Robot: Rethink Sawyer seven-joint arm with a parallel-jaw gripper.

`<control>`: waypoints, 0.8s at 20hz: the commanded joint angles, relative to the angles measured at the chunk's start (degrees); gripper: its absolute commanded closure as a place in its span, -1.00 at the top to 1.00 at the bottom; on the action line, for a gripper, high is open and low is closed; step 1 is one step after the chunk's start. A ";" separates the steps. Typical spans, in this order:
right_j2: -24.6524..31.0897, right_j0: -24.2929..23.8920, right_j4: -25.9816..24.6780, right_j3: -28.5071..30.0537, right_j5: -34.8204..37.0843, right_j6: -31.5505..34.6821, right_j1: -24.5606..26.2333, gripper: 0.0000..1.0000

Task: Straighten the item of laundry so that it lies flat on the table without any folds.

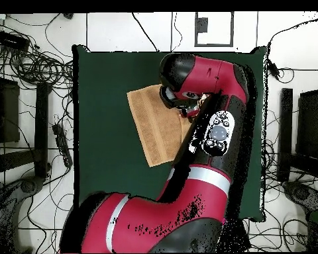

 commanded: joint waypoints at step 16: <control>7.95 0.13 -0.62 9.97 -16.07 -0.05 6.20 1.00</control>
